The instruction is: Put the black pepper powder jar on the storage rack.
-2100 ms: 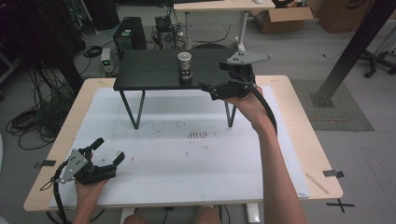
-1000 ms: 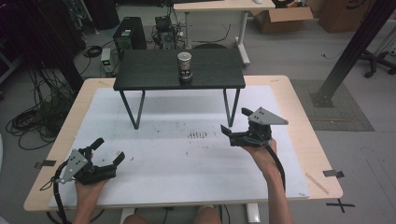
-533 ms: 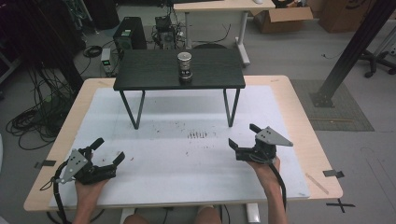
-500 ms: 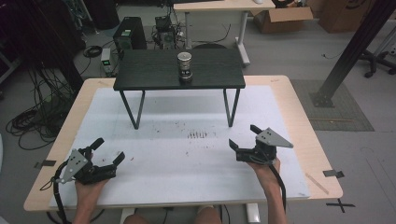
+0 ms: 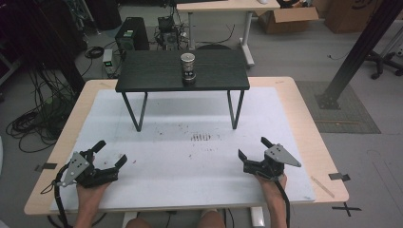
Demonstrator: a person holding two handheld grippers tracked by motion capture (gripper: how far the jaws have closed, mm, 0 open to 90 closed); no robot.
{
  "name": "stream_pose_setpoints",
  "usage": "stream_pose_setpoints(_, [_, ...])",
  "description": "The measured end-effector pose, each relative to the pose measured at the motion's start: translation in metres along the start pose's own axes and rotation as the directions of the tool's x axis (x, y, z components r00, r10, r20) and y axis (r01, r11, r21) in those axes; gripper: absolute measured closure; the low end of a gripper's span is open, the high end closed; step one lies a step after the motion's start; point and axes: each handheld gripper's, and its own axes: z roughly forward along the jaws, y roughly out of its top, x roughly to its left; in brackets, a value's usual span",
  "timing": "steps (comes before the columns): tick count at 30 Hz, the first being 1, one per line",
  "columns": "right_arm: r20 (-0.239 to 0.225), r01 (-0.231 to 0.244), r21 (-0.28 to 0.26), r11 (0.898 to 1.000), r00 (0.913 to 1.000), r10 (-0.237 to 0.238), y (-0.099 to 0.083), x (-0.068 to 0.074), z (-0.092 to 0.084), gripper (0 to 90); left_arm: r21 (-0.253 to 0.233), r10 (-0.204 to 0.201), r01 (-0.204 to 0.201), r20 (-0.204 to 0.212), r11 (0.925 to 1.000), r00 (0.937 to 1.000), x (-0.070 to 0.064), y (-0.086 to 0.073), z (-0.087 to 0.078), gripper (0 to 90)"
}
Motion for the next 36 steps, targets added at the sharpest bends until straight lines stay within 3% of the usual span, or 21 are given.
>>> stream_pose_setpoints(16, [0.03, 0.04, -0.072, 0.997, 0.9988, -0.038, -0.004, 0.005, -0.007, 3.2, 0.0, -0.001, 0.001, 0.0, 1.0, 1.0, 0.0, 0.0, 0.0, 3.1])
stream_pose_setpoints(36, [0.03, 0.016, -0.155, 0.988, 0.9995, -0.011, -0.008, 0.003, -0.014, 4.0, 0.002, -0.001, 0.001, 0.0, 1.0, 1.0, 0.0, 0.0, 0.0, 3.2])
